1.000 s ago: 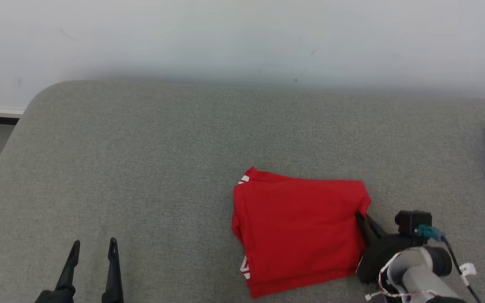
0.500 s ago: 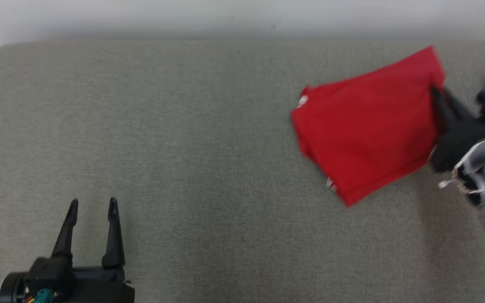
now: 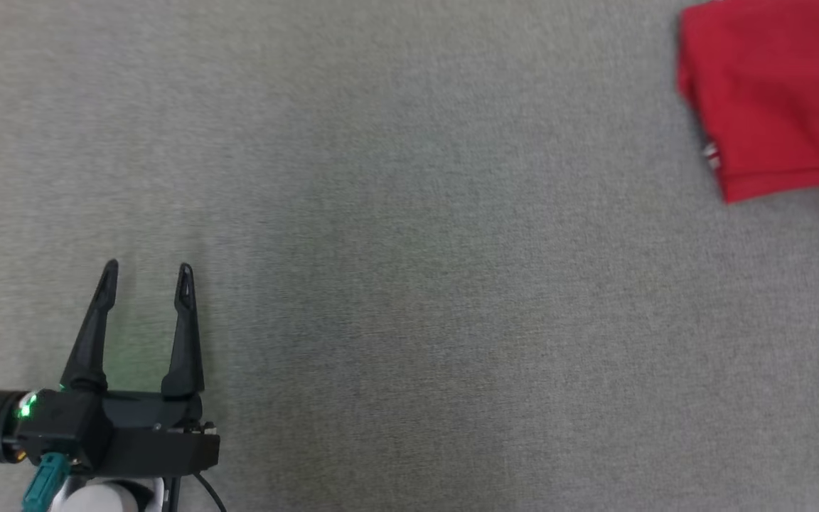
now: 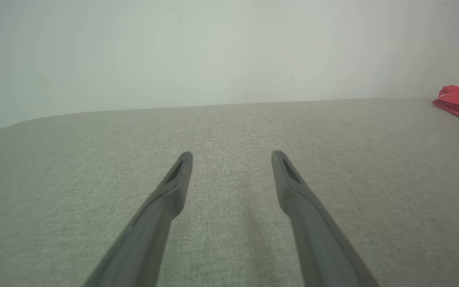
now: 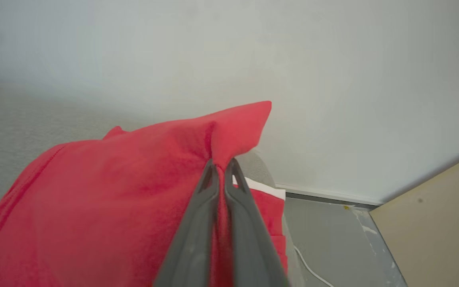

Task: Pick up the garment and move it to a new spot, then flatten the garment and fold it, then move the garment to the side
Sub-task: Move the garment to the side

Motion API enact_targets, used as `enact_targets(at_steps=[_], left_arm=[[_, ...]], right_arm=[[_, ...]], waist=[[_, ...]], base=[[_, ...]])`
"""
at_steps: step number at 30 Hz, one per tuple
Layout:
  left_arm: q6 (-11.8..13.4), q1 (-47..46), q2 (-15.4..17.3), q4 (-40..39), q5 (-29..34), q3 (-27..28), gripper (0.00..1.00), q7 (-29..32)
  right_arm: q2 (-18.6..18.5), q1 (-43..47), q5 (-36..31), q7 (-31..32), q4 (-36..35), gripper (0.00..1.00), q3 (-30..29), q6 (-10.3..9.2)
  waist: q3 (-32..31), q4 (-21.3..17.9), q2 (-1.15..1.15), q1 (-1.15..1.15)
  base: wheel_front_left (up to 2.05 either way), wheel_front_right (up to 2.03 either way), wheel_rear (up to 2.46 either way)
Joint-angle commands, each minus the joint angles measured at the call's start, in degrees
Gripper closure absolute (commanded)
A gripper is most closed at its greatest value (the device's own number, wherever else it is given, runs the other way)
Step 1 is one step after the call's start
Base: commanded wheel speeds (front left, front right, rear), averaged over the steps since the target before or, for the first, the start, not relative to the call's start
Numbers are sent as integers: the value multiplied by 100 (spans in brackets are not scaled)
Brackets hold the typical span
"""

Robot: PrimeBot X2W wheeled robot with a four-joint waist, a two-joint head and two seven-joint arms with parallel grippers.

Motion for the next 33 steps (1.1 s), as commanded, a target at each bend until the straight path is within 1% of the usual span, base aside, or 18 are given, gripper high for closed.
enact_targets(at_steps=[1,2,6,11,14,15,16,17,19,24,29,33], left_arm=[[8,-129,54,-85,30,-35,0,-16],[8,-129,54,-85,30,-35,0,-16],[8,-238,126,-304,53,-130,0,-17],[8,-378,159,-527,66,-250,0,-17],[8,-438,159,-607,64,-295,0,-16],[8,-452,158,-619,65,-308,0,-16],[8,-453,155,-630,64,-312,0,-16],[8,-447,146,-645,58,-304,0,-16],[9,-428,134,-636,31,-275,0,-16],[10,-251,61,-485,-36,-129,0,-16],[24,56,-36,-309,-76,90,0,-16],[38,406,-99,-185,-77,292,0,-17]], right_arm=[[-137,-83,12,58,-9,100,-107,-17],[-137,-83,12,58,-9,100,-107,-17],[-487,-154,-99,78,23,100,-310,-17],[-799,-242,-426,159,204,100,-439,-17],[-910,-332,-633,139,368,100,-528,-17],[-914,-347,-714,118,402,83,-537,-17],[-915,-354,-795,108,435,17,-520,-17],[-916,-386,-876,138,502,0,-540,-17],[-833,-491,-984,204,654,0,-661,-17],[-529,-649,-1261,-136,692,0,-810,-17],[-124,-651,-1262,-589,538,0,-795,-17],[335,-414,-1179,-980,356,0,-724,-17]], waist=[[467,-358,-1,-1],[467,-358,-1,-1],[707,-376,-1,-1],[896,-325,-1,-1],[952,-283,-1,-1],[958,-272,-1,-1],[959,-260,-1,-1],[958,-250,-1,-1],[921,-234,-1,-1],[605,-232,-1,-1],[-8,-207,-1,-1],[-590,-169,-1,-1]], base=[[0,0,0],[0,0,0],[0,0,0],[0,0,0],[0,0,0],[0,0,0],[0,0,0],[0,0,0],[0,0,0],[0,0,0],[0,0,0],[0,0,0]])
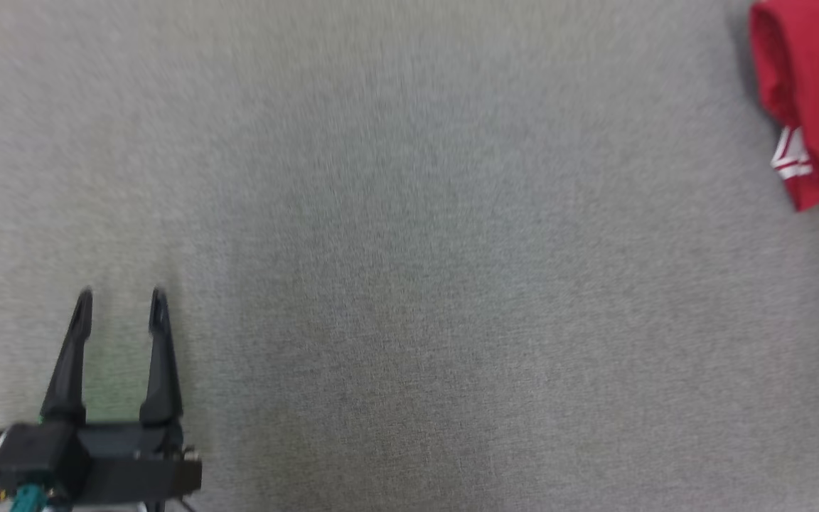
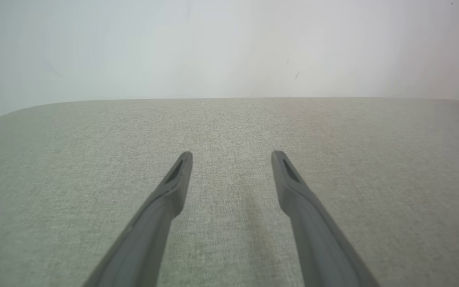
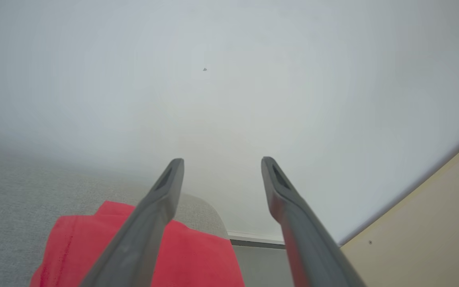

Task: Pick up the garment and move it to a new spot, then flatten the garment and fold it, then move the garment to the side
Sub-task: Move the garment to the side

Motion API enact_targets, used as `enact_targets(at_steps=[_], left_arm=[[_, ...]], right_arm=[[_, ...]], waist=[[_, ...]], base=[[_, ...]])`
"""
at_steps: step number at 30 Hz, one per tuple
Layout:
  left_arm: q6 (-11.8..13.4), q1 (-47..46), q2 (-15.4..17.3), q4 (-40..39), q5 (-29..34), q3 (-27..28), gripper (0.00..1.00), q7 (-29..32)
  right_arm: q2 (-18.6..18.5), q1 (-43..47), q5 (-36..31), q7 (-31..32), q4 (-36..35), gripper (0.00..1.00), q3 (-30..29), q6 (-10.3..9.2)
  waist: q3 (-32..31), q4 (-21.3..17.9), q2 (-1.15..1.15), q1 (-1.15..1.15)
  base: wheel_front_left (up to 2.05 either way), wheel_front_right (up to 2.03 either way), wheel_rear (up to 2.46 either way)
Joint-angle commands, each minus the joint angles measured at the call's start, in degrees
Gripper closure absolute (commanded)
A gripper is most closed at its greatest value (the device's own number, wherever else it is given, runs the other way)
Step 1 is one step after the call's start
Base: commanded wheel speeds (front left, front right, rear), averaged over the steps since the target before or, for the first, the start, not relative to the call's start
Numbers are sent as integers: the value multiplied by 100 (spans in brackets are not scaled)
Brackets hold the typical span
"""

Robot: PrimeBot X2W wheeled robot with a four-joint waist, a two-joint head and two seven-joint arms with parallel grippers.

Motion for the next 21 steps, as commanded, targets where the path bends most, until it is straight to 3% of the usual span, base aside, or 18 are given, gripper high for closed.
enact_targets(at_steps=[1,12,13,21], left_arm=[[21,234,-41,52,-7,89,0,-18],[17,964,-76,395,30,436,0,-18],[17,964,-76,395,30,436,0,-18],[4,1292,-103,629,46,458,0,-18]], right_arm=[[256,234,74,-167,-94,0,61,-17],[1827,1869,59,-579,-798,0,-347,-17],[1827,1869,59,-579,-798,0,-347,-17],[2832,3370,17,-621,-1333,0,-693,-17]], waist=[[-820,63,0,1],[-2088,290,0,1],[-2088,290,0,1],[-2612,386,0,1]], base=[[0,0,0],[0,0,0],[0,0,0],[0,0,0]])
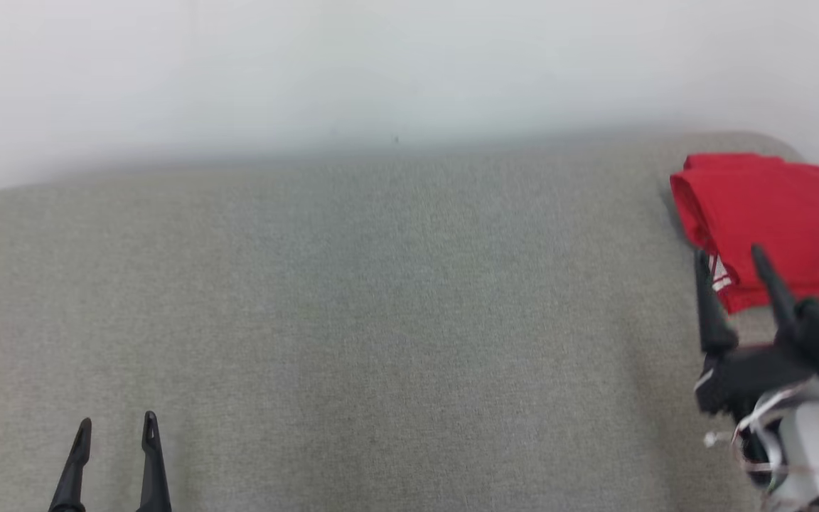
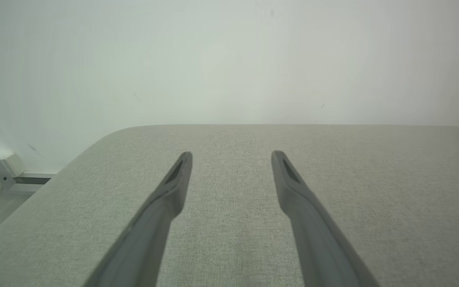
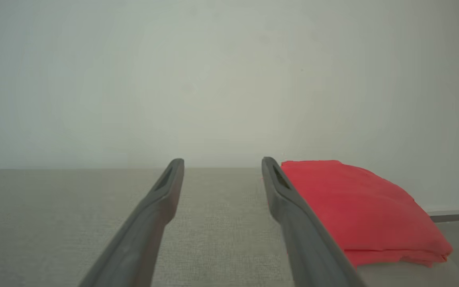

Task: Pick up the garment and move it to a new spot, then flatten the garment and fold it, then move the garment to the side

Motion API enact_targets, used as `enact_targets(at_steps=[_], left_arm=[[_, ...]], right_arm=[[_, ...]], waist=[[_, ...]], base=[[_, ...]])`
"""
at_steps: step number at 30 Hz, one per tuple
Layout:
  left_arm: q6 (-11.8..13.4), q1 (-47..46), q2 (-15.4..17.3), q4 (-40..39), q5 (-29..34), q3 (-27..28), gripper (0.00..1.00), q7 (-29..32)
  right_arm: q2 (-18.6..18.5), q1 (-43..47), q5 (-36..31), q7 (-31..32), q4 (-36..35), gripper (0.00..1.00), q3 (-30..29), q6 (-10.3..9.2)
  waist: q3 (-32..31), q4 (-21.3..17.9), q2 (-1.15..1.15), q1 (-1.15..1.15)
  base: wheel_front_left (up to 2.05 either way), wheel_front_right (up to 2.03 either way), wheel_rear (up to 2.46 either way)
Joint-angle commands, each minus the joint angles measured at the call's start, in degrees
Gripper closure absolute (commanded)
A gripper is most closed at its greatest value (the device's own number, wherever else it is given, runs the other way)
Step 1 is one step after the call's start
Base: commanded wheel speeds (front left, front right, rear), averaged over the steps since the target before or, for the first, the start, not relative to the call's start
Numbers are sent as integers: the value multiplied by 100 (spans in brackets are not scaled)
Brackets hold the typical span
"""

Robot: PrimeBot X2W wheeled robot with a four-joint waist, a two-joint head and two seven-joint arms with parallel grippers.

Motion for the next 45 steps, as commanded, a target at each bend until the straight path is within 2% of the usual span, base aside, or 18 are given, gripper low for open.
enact_targets(at_steps=[1,6,15,26,45], left_arm=[[-19,86,-16,29,16,-5,0,-18],[-26,113,-32,135,29,-42,0,-18],[-40,167,-54,265,-46,-86,0,-18],[-33,106,16,517,-137,-134,0,-18],[-31,100,28,702,-87,-157,0,-18]], right_arm=[[131,237,-19,-35,-78,0,-30,-17],[670,1094,-93,-43,-472,0,-201,-17],[1151,1869,-231,-69,-823,0,-300,-17],[1301,2101,-289,-90,-898,0,-287,-17],[1316,2168,-235,-97,-864,0,-412,-17]], waist=[[-388,155,1,2],[-470,162,1,2],[-555,17,1,2],[-613,-85,1,2],[-604,60,1,2]], base=[[0,0,0],[0,0,0],[0,0,0],[0,0,0],[0,0,0]])
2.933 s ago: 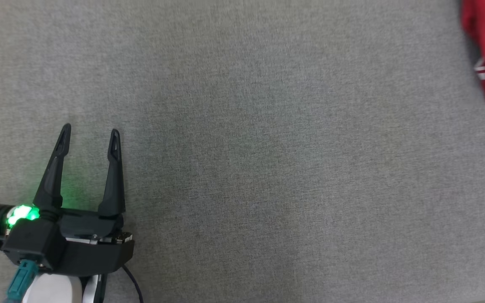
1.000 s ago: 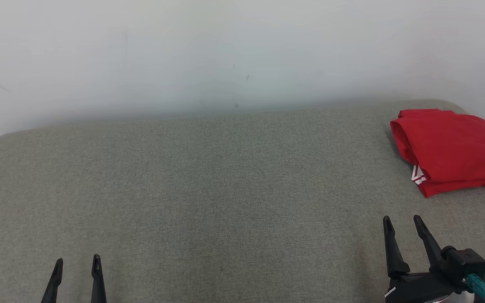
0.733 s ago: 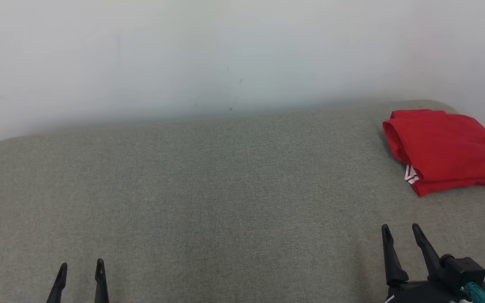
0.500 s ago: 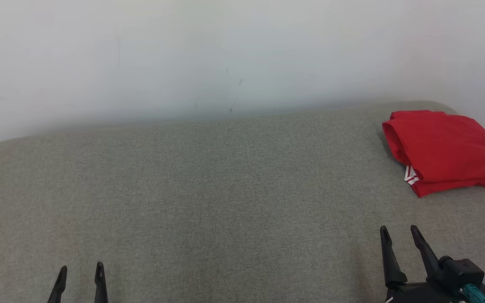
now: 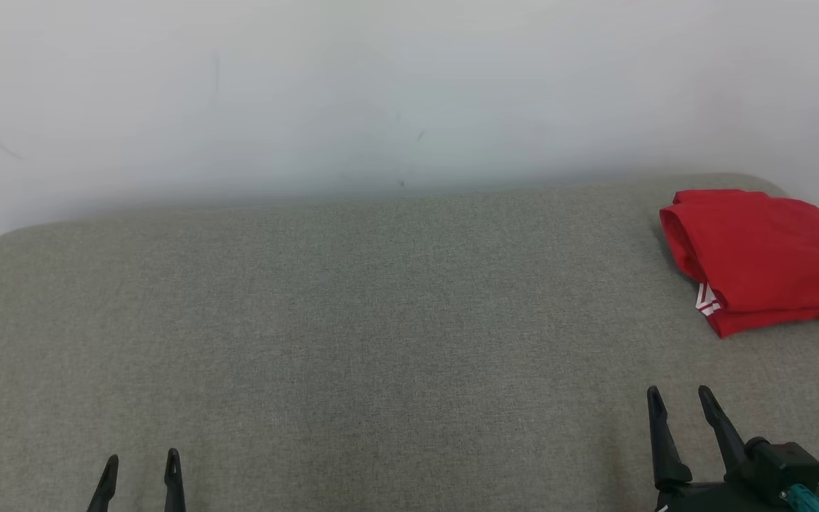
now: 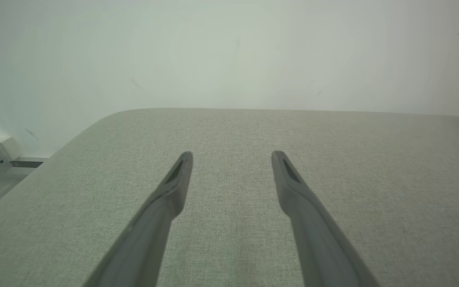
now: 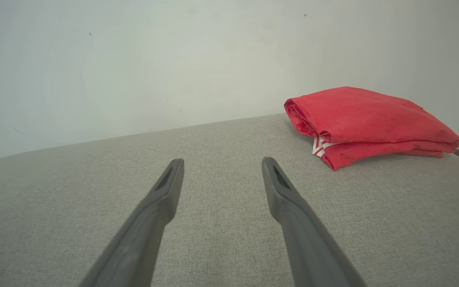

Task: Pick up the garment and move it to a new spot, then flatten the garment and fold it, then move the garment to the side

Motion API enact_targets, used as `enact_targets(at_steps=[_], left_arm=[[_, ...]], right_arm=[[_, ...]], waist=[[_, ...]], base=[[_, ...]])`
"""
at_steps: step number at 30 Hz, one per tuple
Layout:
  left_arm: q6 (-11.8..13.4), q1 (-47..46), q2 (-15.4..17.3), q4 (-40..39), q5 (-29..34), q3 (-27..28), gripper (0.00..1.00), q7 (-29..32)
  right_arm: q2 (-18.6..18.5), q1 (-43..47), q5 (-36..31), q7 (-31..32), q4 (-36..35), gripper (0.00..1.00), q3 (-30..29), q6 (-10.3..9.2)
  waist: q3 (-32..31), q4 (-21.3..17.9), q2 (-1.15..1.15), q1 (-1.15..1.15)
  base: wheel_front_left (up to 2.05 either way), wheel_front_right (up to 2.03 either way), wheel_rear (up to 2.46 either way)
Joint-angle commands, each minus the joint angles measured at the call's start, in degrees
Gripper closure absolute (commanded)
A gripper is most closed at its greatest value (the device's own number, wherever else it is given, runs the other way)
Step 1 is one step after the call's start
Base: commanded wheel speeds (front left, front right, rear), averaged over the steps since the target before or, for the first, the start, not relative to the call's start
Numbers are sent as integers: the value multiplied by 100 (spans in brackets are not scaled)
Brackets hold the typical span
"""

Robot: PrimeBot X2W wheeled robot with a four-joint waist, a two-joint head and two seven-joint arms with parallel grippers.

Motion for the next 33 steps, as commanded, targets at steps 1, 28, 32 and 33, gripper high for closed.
enact_targets(at_steps=[1,28,32,33], left_arm=[[7,4,17,2,-17,9,0,-18],[-5,-157,-73,260,-1088,30,100,327],[-4,-201,-78,242,-1522,15,100,421],[-4,-213,-79,239,-1627,12,100,445]], right_arm=[[22,40,0,-23,3,0,1,-17],[74,-49,1017,329,179,100,14,-1],[106,-71,1420,427,136,100,3,-1],[114,-77,1518,450,127,100,-1,-1]], waist=[[2,-3,0,-1],[32,15,0,0],[38,27,0,0],[39,30,0,0]], base=[[0,0,0],[0,0,0],[0,0,0],[0,0,0]])
